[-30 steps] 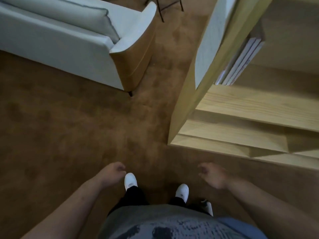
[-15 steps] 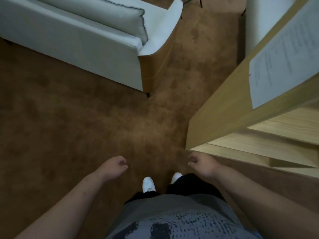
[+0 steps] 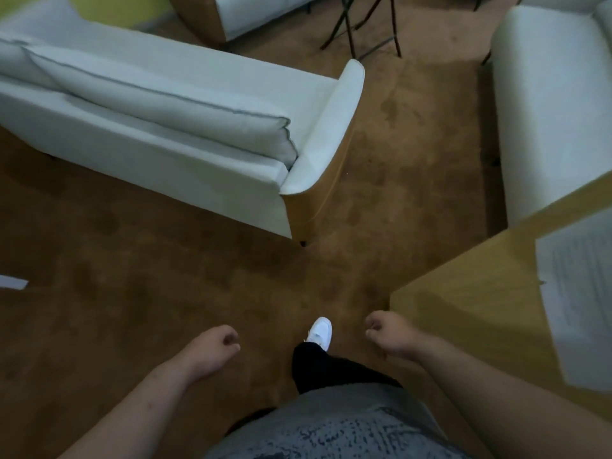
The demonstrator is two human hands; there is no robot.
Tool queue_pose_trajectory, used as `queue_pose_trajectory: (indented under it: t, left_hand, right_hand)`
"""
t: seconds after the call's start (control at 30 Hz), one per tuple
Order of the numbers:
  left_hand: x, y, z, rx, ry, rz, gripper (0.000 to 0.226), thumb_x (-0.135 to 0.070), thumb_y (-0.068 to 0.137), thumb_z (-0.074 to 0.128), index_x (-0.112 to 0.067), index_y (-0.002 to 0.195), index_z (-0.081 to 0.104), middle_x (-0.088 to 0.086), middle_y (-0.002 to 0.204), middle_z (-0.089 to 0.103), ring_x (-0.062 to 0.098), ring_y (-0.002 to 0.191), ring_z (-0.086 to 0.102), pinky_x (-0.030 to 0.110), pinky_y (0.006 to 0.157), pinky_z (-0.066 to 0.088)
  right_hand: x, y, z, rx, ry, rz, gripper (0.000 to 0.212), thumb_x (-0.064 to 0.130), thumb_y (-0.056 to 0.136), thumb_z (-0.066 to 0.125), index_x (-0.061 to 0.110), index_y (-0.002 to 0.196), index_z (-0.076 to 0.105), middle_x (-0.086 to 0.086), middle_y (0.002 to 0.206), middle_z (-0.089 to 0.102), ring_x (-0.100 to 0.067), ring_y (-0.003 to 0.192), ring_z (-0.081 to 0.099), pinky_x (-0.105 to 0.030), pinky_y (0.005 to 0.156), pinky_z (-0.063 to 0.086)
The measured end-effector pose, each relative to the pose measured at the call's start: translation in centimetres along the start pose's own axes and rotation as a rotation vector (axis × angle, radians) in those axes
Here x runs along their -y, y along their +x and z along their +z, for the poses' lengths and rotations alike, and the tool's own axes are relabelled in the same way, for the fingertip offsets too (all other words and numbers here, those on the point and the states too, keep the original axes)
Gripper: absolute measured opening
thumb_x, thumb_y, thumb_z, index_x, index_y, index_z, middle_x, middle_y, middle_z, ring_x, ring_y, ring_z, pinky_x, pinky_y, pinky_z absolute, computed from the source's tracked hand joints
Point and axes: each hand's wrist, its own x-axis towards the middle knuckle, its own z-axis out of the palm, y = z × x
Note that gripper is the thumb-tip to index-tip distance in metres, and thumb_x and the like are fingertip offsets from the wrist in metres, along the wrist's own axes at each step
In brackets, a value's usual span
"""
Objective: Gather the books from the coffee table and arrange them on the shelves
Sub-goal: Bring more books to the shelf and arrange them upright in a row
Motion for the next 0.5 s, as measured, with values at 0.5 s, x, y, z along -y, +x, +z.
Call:
queue_pose_trajectory:
  t: [0.5]
  left_hand:
    - [-20.8,15.8,-15.4,0.055,0.128,0.196,0.033,-0.028,0.098,0.06,-0.021,0.13,0.062,-0.001,0.131,0.062,0.011,0.114,0.057,0.027,0.098,0.047]
  right_hand:
    - [-0.2,9.3,-17.7,-0.059,0.137,0.132,0.042,0.027,0.101,0.057,0.013,0.141,0.057,-0.007,0.141,0.061,-0.023,0.129,0.058,-0.03,0.104,0.046]
